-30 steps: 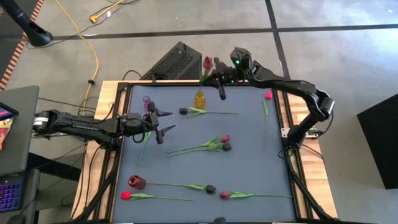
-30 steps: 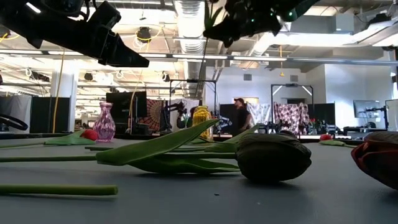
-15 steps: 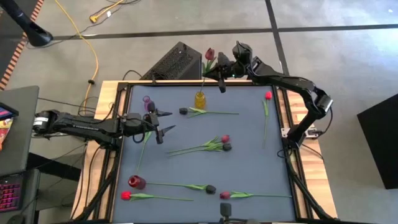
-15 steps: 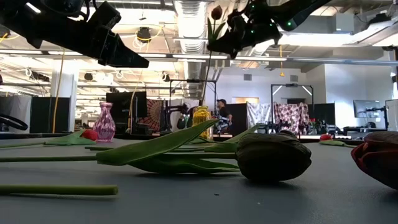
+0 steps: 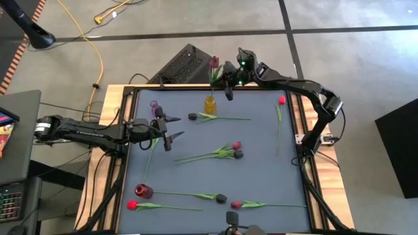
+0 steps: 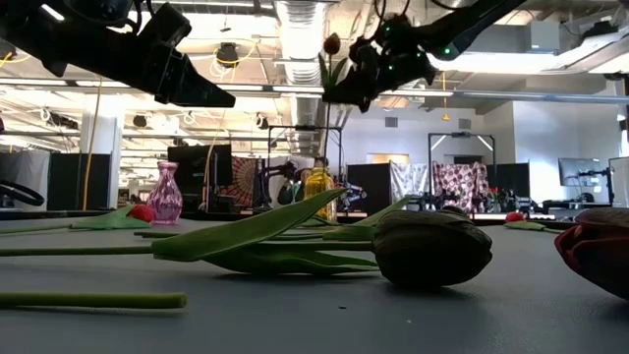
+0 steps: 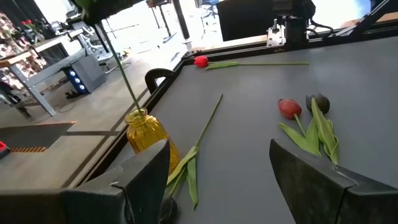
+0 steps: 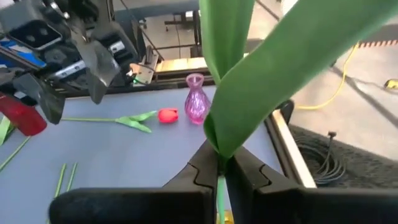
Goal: Sort flowers into vase by color
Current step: Put the top right dark red flower into the yellow vase, then put the top dark red flower into the yellow vase
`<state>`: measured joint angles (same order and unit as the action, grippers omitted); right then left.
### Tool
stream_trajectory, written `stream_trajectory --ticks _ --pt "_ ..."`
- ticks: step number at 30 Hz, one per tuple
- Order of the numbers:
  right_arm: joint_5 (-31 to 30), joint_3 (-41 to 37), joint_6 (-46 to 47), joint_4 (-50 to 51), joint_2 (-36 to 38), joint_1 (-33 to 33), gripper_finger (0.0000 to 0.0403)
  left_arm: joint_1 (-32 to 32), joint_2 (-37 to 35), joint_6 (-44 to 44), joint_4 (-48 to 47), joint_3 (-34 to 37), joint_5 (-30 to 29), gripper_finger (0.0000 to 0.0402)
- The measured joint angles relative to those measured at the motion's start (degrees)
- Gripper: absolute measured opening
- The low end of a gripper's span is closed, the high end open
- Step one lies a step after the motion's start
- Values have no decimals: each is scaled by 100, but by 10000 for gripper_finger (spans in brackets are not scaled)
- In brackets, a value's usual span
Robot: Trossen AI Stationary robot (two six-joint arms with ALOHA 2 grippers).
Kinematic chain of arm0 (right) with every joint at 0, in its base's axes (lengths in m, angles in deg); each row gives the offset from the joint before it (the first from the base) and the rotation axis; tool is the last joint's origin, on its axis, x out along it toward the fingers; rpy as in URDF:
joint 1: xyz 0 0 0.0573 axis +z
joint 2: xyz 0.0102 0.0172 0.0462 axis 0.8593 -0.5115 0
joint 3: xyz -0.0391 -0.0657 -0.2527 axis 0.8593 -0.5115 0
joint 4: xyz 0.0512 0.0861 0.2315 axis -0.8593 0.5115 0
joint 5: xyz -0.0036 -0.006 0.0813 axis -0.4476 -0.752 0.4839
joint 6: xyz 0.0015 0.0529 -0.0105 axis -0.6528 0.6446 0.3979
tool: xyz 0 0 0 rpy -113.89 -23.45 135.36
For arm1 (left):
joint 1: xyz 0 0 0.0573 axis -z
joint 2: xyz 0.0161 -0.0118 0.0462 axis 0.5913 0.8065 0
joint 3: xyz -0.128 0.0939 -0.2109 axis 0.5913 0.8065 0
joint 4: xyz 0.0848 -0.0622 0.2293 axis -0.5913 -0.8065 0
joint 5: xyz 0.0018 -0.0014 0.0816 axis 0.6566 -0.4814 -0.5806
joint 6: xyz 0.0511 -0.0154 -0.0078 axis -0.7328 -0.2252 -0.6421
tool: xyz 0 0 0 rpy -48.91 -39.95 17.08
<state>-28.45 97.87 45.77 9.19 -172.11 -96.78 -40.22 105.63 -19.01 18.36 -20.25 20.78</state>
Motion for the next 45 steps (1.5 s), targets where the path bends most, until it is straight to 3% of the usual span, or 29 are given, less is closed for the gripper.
stream_trajectory --ticks 11,17,24,30,39,45 --pt "-46 0 426 118 -356 20 99 0 0 5 -7 0 2 265" --pt "-28 16 625 276 -308 -17 172 0 0 10 -55 0 4 265" --pt "-15 479 102 1747 -306 -22 258 0 0 15 -98 0 4 265" --pt "-339 1018 -634 3082 -298 36 266 0 0 15 -96 0 4 265" --pt "-1746 1675 -710 5058 -298 211 265 0 0 76 -94 0 7 265" --pt "-1967 1832 -659 6213 -298 317 265 -2 0 81 -92 0 9 265"
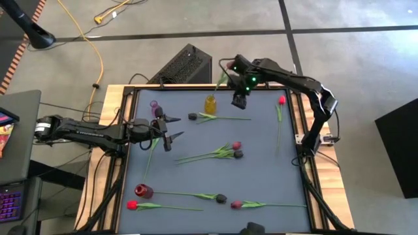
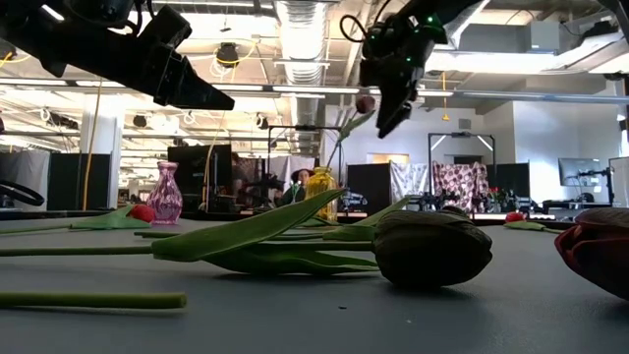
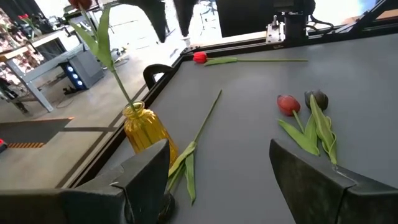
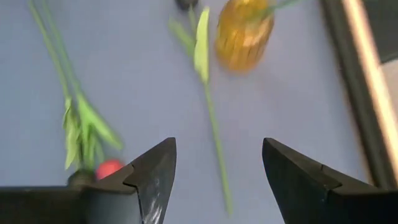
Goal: Sort flowers into vase by color
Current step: Put the top dark red flower into the yellow vase
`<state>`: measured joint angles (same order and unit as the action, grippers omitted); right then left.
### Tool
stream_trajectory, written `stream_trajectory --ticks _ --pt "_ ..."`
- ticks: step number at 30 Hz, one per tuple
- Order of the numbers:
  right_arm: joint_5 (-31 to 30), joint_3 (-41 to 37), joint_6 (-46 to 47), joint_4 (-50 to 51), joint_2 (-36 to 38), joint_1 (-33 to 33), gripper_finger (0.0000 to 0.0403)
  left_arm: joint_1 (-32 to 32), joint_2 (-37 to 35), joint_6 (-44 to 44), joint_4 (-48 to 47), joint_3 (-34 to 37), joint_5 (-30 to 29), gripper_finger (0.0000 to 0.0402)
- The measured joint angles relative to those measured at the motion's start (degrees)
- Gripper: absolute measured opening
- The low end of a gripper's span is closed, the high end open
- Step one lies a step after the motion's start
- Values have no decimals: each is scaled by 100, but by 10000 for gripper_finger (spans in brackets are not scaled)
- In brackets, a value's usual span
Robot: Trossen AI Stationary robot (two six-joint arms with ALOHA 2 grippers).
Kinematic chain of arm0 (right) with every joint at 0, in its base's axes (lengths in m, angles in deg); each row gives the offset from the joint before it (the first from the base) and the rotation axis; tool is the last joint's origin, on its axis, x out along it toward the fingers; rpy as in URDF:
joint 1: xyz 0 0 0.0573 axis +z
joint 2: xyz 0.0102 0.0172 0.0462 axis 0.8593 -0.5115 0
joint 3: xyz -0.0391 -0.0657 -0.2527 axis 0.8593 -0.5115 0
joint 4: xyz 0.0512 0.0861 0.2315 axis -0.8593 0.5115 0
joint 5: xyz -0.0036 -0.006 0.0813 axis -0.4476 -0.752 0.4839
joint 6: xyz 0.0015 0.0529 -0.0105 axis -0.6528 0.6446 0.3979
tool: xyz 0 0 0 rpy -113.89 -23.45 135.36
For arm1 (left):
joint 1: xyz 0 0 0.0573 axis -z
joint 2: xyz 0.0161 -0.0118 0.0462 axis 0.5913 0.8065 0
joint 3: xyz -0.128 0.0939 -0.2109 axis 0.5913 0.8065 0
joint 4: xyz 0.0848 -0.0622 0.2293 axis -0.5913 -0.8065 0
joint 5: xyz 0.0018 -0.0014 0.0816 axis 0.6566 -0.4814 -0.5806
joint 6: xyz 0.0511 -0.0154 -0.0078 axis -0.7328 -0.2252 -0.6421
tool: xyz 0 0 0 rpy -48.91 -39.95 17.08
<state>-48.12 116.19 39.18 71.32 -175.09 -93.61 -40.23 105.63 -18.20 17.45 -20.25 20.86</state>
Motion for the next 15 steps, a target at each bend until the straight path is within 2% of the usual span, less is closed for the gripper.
stream_trajectory --ticks 8,12,15 --pt "-4 -112 526 1256 57 32 265 -1 0 63 -89 0 4 265" --pt "-2 -421 785 1135 414 172 265 -1 0 153 -203 0 11 265" --pt "-29 -892 1017 677 877 326 265 2 0 83 -192 0 -95 265"
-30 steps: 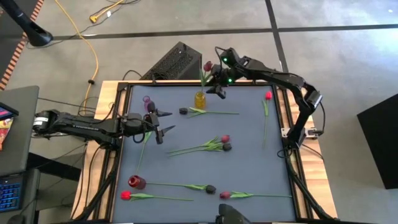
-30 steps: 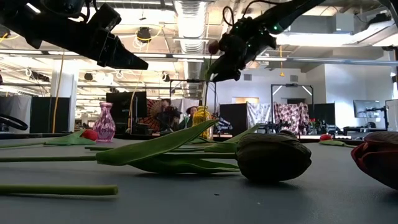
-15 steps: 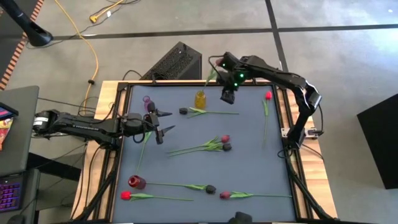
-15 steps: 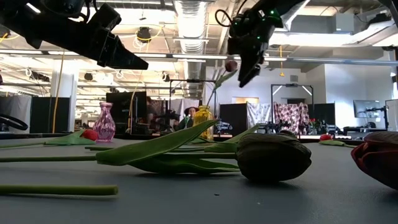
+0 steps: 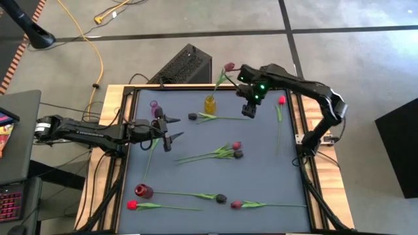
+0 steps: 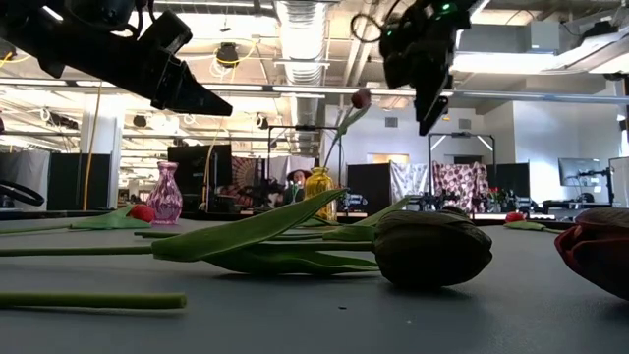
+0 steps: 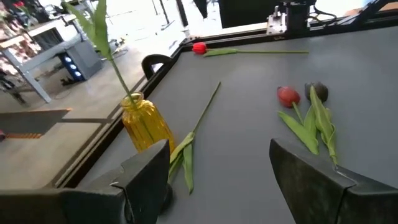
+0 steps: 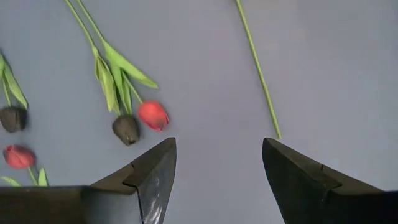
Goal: Sort flowers into vase by color
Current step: Put the top dark red flower into the yellow vase
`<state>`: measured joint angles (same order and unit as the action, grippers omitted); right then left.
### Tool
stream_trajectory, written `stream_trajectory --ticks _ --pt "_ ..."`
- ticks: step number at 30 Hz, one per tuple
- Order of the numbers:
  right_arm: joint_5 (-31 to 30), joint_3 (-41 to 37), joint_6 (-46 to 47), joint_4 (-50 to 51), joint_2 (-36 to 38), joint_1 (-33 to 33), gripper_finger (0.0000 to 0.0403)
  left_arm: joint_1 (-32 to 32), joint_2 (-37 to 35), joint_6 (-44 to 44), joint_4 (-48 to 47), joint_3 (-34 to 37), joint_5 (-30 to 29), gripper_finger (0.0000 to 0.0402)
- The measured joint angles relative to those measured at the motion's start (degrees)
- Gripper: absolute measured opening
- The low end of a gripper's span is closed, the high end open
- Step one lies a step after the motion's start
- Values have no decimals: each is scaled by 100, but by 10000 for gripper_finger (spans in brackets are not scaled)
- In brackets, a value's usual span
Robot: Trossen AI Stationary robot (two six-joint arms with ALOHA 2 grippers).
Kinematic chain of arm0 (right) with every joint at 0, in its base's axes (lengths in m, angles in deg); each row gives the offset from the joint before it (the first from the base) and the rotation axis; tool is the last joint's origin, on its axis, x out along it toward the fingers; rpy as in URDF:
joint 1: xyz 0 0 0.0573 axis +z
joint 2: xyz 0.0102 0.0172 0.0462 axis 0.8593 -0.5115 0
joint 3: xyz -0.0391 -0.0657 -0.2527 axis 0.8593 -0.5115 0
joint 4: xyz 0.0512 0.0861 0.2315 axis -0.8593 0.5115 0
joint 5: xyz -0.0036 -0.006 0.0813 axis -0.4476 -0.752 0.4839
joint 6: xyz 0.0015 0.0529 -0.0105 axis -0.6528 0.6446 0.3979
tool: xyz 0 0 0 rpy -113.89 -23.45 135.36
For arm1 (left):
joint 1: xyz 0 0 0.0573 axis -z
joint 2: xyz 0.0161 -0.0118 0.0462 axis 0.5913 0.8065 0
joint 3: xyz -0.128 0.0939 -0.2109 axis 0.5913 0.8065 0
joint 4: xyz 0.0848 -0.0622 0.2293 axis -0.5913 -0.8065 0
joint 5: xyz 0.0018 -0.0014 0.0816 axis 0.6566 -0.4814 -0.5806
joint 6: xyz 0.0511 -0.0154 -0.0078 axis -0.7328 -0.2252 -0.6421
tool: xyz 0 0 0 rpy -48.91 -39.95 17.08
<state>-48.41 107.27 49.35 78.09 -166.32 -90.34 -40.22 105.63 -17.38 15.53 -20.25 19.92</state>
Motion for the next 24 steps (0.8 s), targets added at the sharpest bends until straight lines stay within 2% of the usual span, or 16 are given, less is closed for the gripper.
stream_trajectory --ticks 5,7,9,12,17,21,24 --pt "-207 -1130 516 -1418 959 355 265 0 -71 -206 52 0 -774 265" --pt "-308 -1575 723 -1975 1283 525 265 -2 -125 -137 32 0 -871 265" --pt "-313 -1995 926 -2516 1565 702 265 0 -154 -98 61 0 -566 265" --pt "-310 -2506 1214 -3259 1838 996 265 0 -162 -99 114 0 230 265" --pt "-305 -2973 1360 -4119 1915 1516 265 0 -162 -61 253 0 1493 265" --pt "-299 -3034 1372 -4363 1747 1898 265 0 10 83 472 0 1773 265" --pt "-301 -3036 1404 -4452 1603 2113 265 0 462 385 904 -43 1822 265"
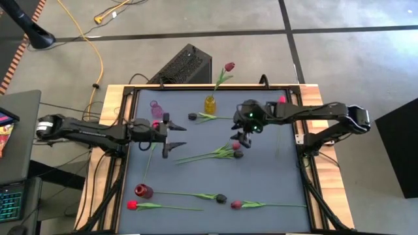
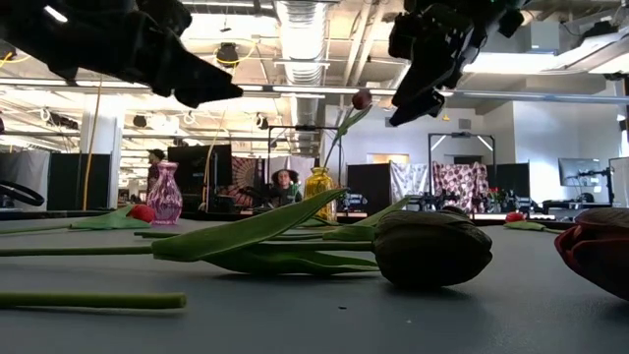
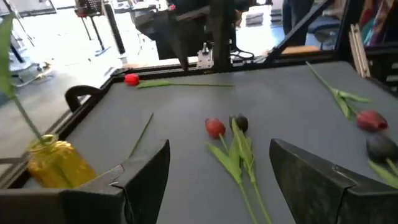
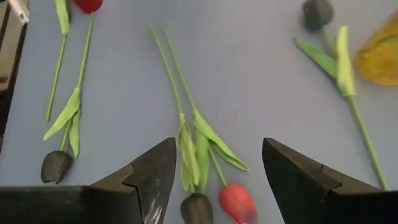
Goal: Sort flowers into vase by color
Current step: Put the top dark red flower into the yellow vase
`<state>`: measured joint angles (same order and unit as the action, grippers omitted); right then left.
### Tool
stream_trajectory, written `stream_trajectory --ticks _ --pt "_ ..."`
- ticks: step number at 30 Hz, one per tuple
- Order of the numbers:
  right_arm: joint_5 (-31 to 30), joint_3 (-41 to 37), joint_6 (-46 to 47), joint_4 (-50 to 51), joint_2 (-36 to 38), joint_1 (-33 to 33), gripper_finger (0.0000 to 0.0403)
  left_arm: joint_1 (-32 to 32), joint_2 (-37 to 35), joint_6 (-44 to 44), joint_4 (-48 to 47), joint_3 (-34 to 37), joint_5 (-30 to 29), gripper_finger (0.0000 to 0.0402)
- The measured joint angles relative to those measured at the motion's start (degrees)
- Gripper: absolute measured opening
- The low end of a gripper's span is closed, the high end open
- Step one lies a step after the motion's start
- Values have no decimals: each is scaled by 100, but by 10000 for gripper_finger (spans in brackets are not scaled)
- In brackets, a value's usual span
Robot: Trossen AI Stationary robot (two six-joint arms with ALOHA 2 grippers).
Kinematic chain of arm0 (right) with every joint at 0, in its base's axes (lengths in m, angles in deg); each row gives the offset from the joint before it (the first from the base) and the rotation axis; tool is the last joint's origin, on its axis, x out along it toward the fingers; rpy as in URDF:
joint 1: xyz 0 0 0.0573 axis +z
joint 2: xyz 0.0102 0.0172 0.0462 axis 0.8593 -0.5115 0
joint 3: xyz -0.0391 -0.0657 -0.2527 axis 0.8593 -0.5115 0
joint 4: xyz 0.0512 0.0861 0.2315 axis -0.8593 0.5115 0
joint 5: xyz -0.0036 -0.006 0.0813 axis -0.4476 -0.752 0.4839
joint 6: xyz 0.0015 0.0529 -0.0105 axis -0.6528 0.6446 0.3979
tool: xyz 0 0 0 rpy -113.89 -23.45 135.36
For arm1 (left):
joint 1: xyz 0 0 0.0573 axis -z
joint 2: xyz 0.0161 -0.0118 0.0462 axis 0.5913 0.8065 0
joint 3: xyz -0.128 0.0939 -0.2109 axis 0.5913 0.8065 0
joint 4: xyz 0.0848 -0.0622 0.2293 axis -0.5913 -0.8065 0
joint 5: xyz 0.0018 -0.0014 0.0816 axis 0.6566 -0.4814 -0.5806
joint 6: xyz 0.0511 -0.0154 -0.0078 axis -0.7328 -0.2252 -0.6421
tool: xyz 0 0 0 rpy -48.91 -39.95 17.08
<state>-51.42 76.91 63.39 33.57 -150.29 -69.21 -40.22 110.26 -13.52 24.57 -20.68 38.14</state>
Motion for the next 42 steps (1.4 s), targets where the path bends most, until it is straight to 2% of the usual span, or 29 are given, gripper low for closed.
stream_trajectory --ticks 4,10,16,20,23,26,35,42 --pt "-80 2 2 -284 -191 211 265 83 889 100 -62 -460 137 265" --pt "-79 21 163 -483 -744 458 265 197 2216 -193 -1002 -1498 59 265" --pt "-41 280 197 388 -1014 468 265 210 3281 -128 -1316 -2194 57 265" --pt "-641 278 91 718 -894 696 265 227 3925 -26 -1405 -2473 46 265" --pt "-1305 272 44 877 -763 886 265 227 4228 54 -1443 -2624 39 265" --pt "-1639 104 44 839 -665 1009 265 227 4427 68 -1459 -2737 -15 265" --pt "-2087 -298 132 487 -441 1103 265 227 4542 198 -1598 -2780 -132 262" --pt "-2092 -363 90 326 -463 971 265 284 4613 203 -1728 -2738 -58 218"
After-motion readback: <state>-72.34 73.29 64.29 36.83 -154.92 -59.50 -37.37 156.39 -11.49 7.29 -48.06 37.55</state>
